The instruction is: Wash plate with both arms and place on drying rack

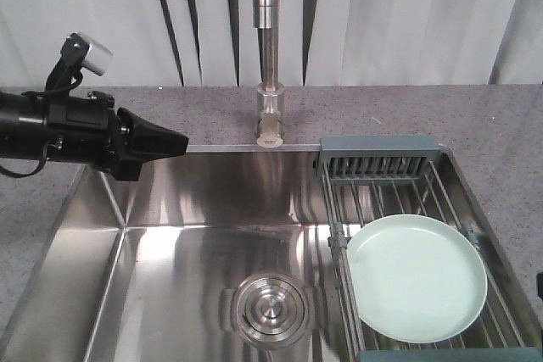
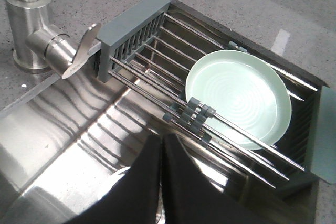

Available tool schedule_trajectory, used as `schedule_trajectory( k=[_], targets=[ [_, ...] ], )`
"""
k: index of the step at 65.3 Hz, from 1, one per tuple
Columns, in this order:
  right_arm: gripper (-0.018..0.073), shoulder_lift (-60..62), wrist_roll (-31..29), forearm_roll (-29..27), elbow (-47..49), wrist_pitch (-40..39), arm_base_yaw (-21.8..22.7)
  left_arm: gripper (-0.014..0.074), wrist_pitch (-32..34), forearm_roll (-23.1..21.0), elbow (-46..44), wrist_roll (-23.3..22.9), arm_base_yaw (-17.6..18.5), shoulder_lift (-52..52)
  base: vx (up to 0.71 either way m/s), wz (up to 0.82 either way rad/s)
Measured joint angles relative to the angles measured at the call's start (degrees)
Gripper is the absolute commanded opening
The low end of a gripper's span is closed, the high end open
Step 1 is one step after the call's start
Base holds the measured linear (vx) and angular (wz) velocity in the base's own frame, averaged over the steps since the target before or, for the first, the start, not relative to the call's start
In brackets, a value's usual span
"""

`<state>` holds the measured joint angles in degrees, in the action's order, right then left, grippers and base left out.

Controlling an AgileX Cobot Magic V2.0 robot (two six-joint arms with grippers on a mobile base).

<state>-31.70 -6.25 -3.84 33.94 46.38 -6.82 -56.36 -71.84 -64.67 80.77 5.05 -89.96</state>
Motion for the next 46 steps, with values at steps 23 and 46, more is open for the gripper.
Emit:
schedule_trajectory(
  k=[23, 46],
  targets=[
    [0.0288, 0.0, 0.0, 0.0, 0.0, 0.0, 0.0, -0.0008, -0.2, 0.0, -11.4, 5.0, 8.7, -10.9, 0.00, 0.00],
    [0.0288, 0.0, 0.0, 0.0, 0.0, 0.0, 0.0, -0.0007, -0.9, 0.1, -23.8, 8.9, 11.0, -23.2, 0.00, 0.00]
  ],
)
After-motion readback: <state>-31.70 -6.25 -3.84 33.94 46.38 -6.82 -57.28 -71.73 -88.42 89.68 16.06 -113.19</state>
